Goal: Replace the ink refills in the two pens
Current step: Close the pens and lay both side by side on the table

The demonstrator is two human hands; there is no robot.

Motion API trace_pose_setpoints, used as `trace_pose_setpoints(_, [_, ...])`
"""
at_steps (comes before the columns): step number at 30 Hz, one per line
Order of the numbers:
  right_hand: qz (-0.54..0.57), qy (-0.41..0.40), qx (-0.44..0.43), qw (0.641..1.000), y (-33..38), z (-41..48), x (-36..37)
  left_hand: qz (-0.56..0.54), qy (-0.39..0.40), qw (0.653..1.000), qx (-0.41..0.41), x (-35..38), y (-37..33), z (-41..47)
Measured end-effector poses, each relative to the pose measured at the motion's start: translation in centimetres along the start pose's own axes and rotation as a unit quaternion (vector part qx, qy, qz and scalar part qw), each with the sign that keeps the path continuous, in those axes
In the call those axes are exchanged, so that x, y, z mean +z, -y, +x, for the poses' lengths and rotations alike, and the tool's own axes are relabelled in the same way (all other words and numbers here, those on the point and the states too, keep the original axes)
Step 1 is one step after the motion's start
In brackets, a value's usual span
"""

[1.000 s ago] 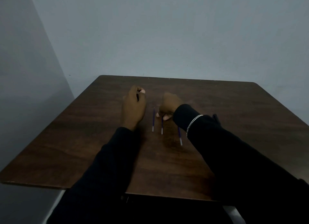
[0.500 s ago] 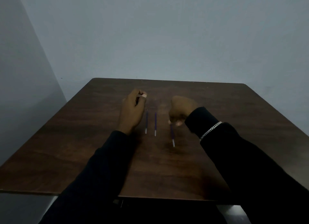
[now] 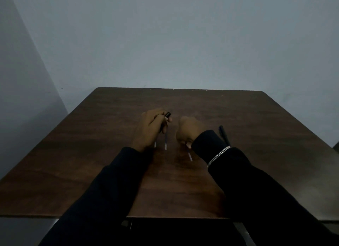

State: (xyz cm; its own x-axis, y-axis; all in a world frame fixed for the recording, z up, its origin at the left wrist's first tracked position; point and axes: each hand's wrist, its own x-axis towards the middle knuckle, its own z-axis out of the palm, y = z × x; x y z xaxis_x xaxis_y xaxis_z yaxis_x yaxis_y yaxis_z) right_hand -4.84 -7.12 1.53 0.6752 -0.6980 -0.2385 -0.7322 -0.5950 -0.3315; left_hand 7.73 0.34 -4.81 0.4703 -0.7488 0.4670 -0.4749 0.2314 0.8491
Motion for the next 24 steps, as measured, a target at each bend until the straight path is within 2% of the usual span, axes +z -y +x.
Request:
trace_pose_setpoints(6, [-0.013, -0.059, -0.005, 0.998, -0.3, 0.7, 1.8, -0.012, 0.004, 1.000, -0.010, 0.3, -0.1, -0.2])
trace_pose_setpoints(10, [0.018, -0.059, -0.017, 0.998, -1.9, 0.6, 0.9, -0.009, -0.006, 1.000, -0.012, 0.6, -0.3, -0.3])
trace_pose_setpoints(14, [0.174, -0.056, -0.051, 0.982, -4.4, 0.3, -1.5, -0.004, -0.011, 1.000, -0.023, 0.9, -0.3, -0.3])
trace_pose_setpoints(17, [0.333, -0.085, -0.118, 0.932, -6.6, 0.8, -2.6, -0.005, -0.002, 1.000, -0.031, 0.8, -0.4, -0.3])
trace_pose_setpoints(20, [0.520, -0.134, -0.178, 0.824, -8.1, 1.4, -3.2, -0.012, 0.017, 0.999, -0.037, 0.9, -0.6, -0.4])
trace_pose_setpoints(22, [0.599, -0.165, -0.207, 0.756, -8.5, 1.5, -3.1, -0.010, 0.034, 0.999, -0.040, 0.9, -0.7, -0.4])
trace_pose_setpoints(24, [0.626, -0.183, -0.234, 0.721, -8.7, 1.5, -2.9, -0.001, 0.050, 0.998, -0.042, 1.0, -0.9, -0.4])
